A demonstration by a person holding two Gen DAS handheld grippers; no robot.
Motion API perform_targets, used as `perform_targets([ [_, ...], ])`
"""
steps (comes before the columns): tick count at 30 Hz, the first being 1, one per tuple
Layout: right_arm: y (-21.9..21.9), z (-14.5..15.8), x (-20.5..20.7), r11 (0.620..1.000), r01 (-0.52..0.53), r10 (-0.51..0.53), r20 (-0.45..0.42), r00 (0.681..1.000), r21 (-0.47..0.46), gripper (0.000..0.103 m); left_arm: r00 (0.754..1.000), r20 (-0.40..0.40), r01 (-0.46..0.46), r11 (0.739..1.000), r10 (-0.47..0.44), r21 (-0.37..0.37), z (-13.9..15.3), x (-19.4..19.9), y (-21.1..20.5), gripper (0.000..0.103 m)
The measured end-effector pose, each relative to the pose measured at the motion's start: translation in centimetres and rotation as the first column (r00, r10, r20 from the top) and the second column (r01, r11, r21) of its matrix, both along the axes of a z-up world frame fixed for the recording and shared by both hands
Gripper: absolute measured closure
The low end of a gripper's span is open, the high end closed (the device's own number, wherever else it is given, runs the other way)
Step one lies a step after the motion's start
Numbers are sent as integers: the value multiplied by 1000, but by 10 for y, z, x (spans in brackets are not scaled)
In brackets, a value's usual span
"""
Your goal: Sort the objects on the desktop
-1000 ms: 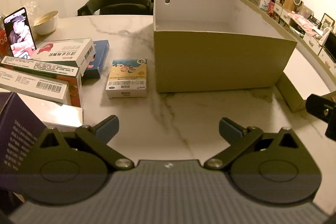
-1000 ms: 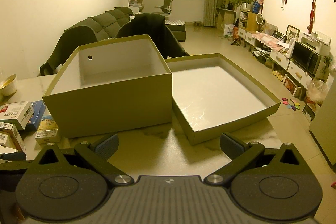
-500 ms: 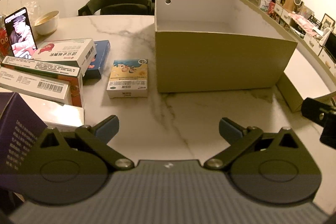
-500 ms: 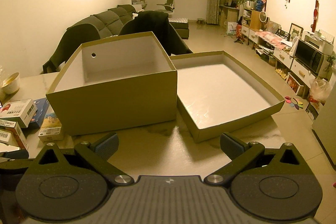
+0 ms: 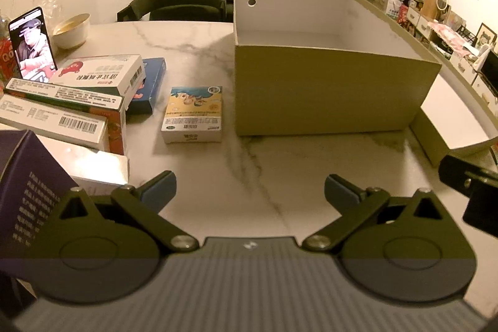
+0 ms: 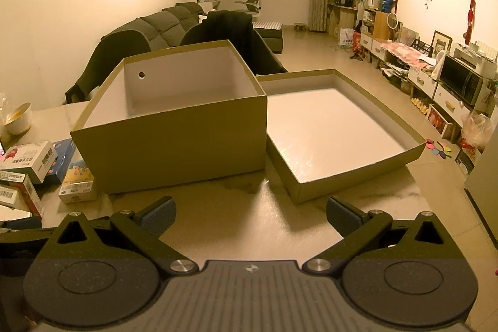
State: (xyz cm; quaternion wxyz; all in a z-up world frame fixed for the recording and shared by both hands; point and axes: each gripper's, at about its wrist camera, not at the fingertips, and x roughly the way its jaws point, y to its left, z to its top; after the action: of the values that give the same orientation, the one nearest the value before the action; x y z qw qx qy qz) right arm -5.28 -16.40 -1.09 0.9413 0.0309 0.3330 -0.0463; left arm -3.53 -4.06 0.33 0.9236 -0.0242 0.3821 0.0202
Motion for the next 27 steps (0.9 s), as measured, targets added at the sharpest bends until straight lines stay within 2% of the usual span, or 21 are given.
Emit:
perform_targets([
  [27, 6, -3, 1, 1000, -14, 14, -14, 1000, -7, 0, 1000, -12, -10, 1000, 10, -16, 0, -29, -40, 0],
])
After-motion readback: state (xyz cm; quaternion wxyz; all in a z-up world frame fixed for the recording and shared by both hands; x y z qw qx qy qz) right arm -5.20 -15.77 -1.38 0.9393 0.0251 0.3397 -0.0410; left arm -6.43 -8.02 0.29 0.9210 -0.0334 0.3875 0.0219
